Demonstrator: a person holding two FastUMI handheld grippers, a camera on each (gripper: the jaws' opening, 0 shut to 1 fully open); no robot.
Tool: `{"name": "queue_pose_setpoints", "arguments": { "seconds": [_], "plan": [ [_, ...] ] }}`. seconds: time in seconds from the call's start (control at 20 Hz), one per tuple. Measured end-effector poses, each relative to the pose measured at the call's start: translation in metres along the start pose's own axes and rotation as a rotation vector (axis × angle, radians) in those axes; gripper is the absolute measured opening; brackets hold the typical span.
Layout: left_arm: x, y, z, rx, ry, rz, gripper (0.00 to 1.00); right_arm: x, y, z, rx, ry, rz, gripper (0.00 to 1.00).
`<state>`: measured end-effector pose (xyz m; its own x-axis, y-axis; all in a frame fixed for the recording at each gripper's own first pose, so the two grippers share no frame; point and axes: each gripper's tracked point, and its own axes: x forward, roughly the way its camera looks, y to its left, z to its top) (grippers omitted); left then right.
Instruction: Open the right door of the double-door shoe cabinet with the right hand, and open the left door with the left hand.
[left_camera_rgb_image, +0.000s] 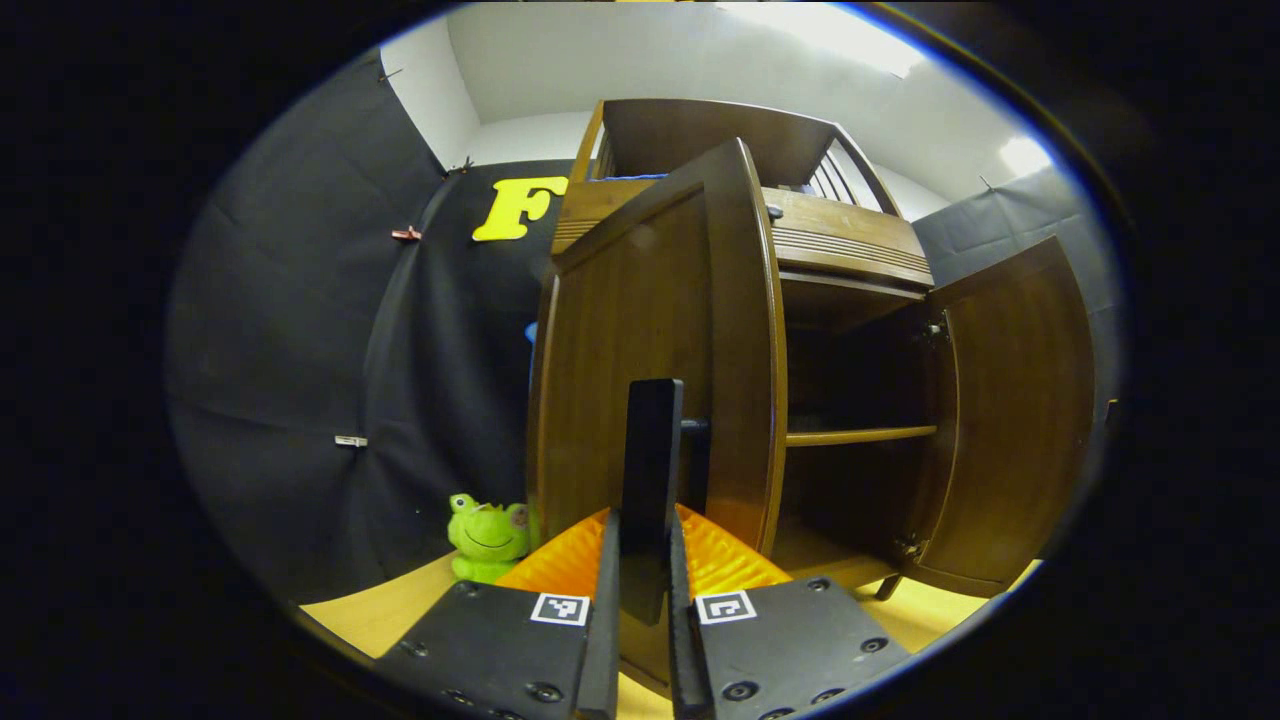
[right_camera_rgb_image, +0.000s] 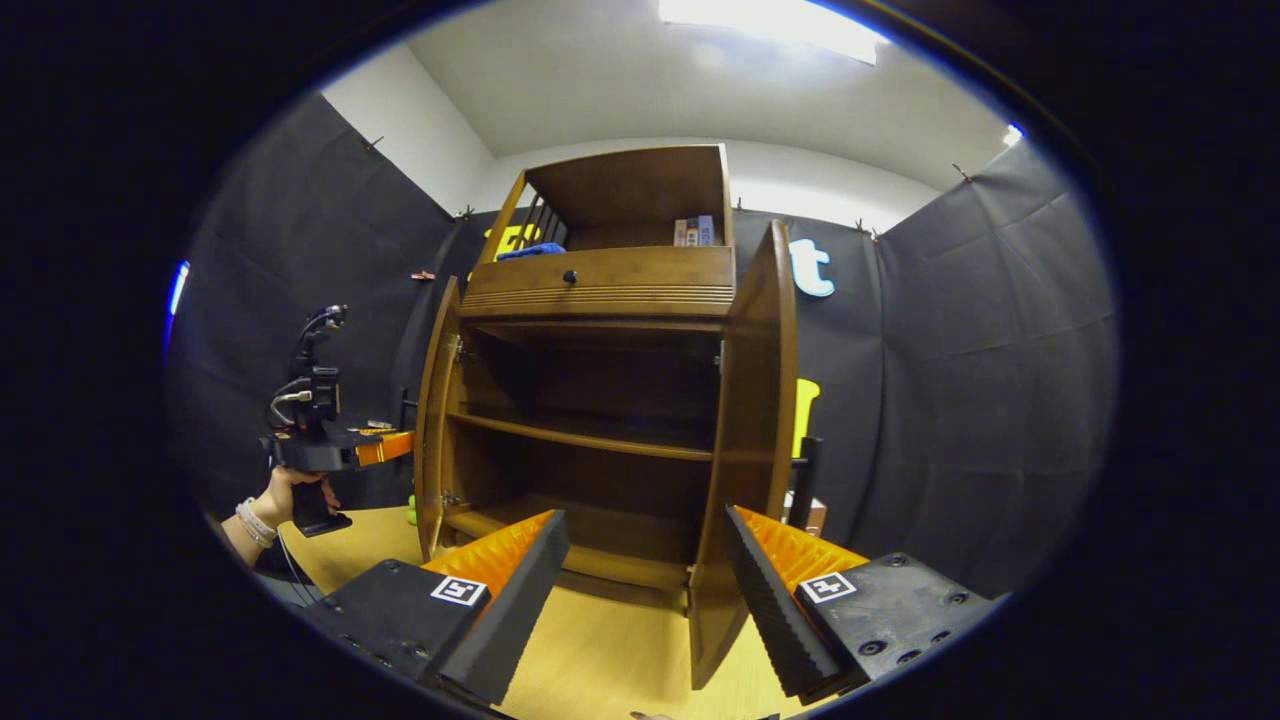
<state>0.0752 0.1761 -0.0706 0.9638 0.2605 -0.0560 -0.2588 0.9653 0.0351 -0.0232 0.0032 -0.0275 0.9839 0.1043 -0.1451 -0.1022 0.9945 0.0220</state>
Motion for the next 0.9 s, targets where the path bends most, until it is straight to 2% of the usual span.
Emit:
{"name": "queue_pose_setpoints", "arguments": {
  "seconds": [0.1, 0.25, 0.35, 0.4, 0.6, 0.9],
  "plan": [
    [-0.004, 0.009, 0.001, -0.003, -0.001, 0.015, 0.21, 0.004, 0.007, -0.002, -0.007, 0.003, 0.022, 0.99],
    [-0.009, 0.018, 0.002, -0.013, -0.006, 0.031, 0.2, 0.008, 0.015, -0.004, -0.011, 0.006, 0.043, 0.97],
    [-0.011, 0.023, 0.003, -0.005, -0.005, 0.04, 0.17, 0.013, 0.016, -0.006, -0.009, 0.007, 0.046, 0.97],
    [-0.012, 0.026, 0.003, -0.005, -0.005, 0.045, 0.19, 0.014, 0.017, -0.006, -0.006, 0.008, 0.047, 0.97],
    [-0.017, 0.036, 0.004, -0.008, -0.005, 0.085, 0.13, 0.017, 0.017, -0.009, 0.0, 0.007, 0.035, 0.97],
    [-0.025, 0.073, 0.006, -0.037, -0.01, 0.188, 0.07, 0.018, 0.026, -0.012, 0.005, 0.012, 0.051, 0.97]
  ]
}}
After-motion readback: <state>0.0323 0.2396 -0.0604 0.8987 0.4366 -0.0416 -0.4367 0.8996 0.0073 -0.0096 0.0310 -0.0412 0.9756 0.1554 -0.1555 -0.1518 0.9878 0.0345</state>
